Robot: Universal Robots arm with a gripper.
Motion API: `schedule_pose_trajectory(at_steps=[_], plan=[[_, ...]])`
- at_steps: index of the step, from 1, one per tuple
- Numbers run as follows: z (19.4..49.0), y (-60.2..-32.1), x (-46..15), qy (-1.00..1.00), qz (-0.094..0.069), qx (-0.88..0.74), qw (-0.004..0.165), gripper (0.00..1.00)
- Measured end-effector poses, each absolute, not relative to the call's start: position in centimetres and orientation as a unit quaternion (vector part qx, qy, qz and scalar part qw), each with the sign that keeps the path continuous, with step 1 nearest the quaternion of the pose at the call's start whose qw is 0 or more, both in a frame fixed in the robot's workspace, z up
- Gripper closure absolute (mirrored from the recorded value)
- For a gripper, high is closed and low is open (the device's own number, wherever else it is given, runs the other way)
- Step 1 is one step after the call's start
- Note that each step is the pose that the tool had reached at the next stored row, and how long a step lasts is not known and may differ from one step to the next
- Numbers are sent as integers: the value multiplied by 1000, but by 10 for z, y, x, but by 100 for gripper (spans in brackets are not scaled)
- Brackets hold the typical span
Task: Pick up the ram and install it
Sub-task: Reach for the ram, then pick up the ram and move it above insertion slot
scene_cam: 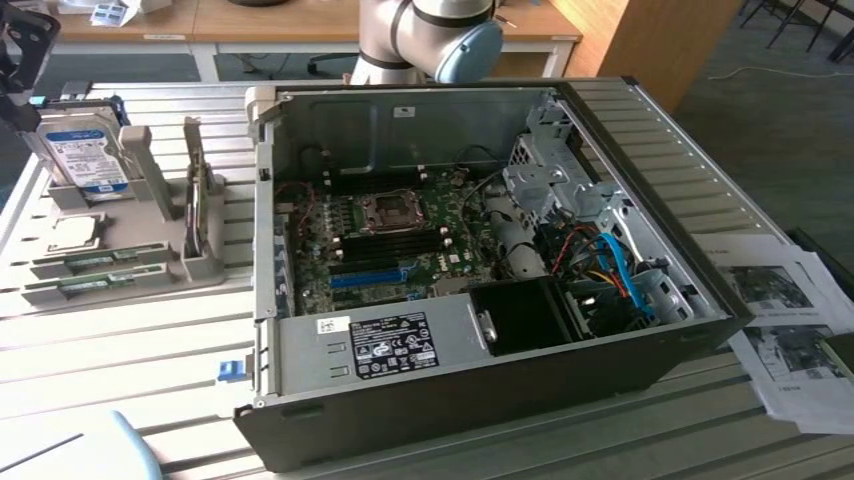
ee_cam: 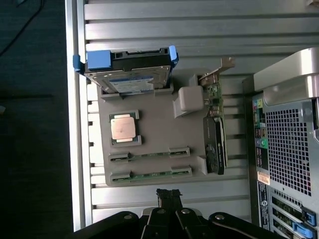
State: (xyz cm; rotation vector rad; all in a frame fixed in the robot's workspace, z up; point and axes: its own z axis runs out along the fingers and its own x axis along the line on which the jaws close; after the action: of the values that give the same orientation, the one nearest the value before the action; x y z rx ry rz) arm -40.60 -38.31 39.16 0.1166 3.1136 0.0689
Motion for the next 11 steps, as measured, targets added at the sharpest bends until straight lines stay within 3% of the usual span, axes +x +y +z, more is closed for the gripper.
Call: schedule_pose_trajectory(at_steps=[11], plan=[[392, -382, -407, 999, 22, 37, 12, 91]])
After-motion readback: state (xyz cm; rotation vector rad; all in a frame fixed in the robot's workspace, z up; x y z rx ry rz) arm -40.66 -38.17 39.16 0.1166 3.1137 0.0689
